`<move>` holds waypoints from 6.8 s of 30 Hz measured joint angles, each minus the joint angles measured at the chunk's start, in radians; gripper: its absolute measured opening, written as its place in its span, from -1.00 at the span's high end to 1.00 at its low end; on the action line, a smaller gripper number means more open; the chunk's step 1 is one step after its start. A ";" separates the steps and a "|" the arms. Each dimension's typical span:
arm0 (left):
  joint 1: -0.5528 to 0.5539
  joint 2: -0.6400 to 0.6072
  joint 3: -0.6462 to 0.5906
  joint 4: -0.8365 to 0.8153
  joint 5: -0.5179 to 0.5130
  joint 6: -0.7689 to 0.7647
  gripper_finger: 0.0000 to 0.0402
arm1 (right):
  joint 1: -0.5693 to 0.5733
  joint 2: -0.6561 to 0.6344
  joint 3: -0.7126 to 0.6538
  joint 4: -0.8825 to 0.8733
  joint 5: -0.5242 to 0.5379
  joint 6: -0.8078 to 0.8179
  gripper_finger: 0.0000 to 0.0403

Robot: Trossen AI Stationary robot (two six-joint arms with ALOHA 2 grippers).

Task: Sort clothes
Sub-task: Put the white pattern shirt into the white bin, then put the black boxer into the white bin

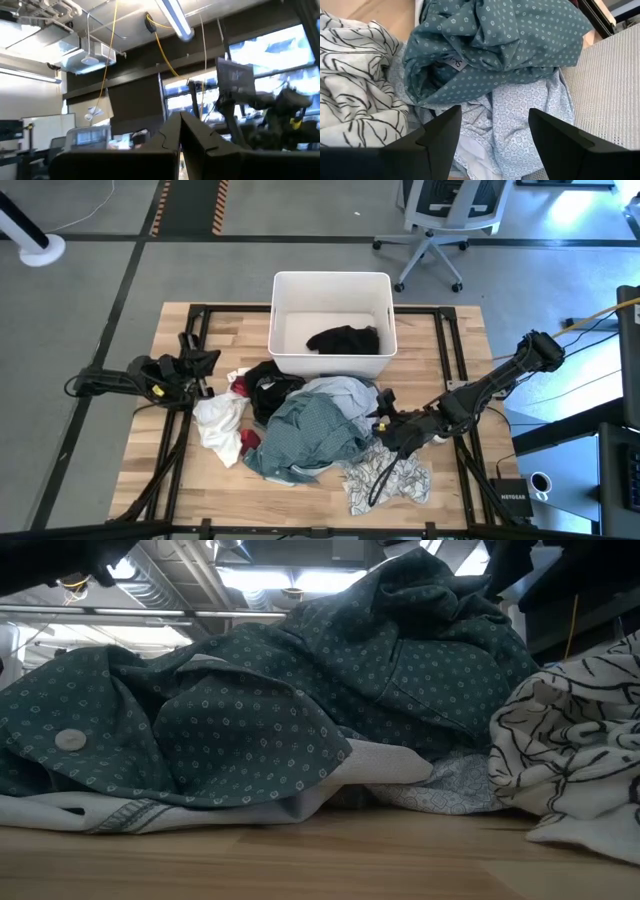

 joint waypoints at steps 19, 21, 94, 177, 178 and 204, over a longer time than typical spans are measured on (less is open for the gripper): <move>0.000 0.567 0.431 -0.340 -0.027 -0.071 0.99 | 0.001 -0.003 0.000 -0.040 -0.238 0.172 -0.23; 0.002 0.605 0.433 -0.309 -0.027 -0.051 0.99 | 0.007 -0.003 0.000 -0.045 -0.307 0.229 -0.24; 0.019 0.620 0.433 -0.309 -0.027 -0.110 0.99 | 0.086 0.079 0.195 -0.343 -0.097 0.251 0.81; 0.019 0.623 0.432 -0.373 -0.027 -0.110 0.99 | -0.860 -0.073 0.246 0.068 -0.153 -0.516 -0.38; 0.019 0.625 0.432 -0.376 -0.027 -0.114 0.99 | -0.839 -0.073 0.282 0.017 -0.152 -0.511 -0.41; 0.019 0.674 0.432 -0.478 0.022 -0.164 0.99 | -0.068 -0.045 -0.042 0.007 -0.019 -0.032 -0.49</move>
